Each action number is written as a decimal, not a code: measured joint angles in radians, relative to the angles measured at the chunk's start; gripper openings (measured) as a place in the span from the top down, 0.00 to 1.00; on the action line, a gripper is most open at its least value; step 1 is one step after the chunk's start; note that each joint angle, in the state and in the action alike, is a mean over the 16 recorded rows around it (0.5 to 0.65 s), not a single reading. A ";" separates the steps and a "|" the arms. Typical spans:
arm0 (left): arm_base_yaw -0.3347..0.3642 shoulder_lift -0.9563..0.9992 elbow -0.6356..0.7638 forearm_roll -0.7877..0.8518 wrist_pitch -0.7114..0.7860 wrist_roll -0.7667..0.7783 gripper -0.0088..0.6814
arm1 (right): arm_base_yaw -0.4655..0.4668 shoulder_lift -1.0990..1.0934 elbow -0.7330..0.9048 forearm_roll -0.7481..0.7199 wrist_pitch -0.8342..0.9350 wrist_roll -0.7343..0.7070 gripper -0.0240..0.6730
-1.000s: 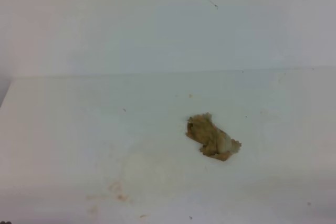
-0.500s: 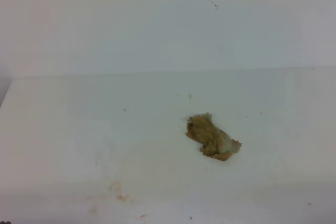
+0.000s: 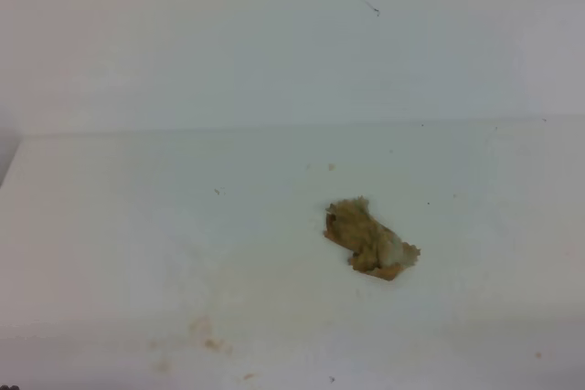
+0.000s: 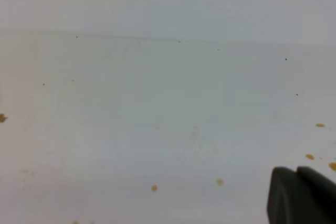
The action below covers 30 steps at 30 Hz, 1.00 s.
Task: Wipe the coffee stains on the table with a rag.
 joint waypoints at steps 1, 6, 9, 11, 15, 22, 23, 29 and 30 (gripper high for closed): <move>0.000 0.000 0.000 0.000 0.000 0.000 0.99 | 0.006 0.000 0.000 -0.016 -0.001 0.019 0.97; 0.000 0.000 0.000 0.000 0.000 0.000 0.99 | 0.035 0.000 0.000 -0.059 -0.003 0.062 0.97; 0.000 0.000 0.000 0.000 0.000 0.000 0.99 | 0.046 0.000 0.000 -0.068 -0.004 0.072 0.97; 0.000 0.000 0.000 0.000 0.000 0.000 0.99 | 0.051 0.000 0.000 -0.071 -0.005 0.078 0.97; 0.000 0.000 0.000 0.000 0.000 0.000 0.99 | 0.054 0.000 0.000 -0.075 -0.006 0.086 0.97; 0.000 0.000 0.000 0.000 0.000 0.000 0.99 | 0.055 0.000 0.000 -0.075 -0.007 0.089 0.97; 0.000 0.000 0.000 0.000 0.000 0.000 0.99 | 0.055 0.000 0.000 -0.075 -0.007 0.089 0.97; 0.000 0.000 0.000 0.000 0.000 0.000 0.99 | 0.055 0.000 0.000 -0.075 -0.006 0.089 0.97; 0.000 0.000 0.000 0.000 0.000 0.000 0.99 | 0.055 0.000 0.000 -0.075 -0.006 0.089 0.97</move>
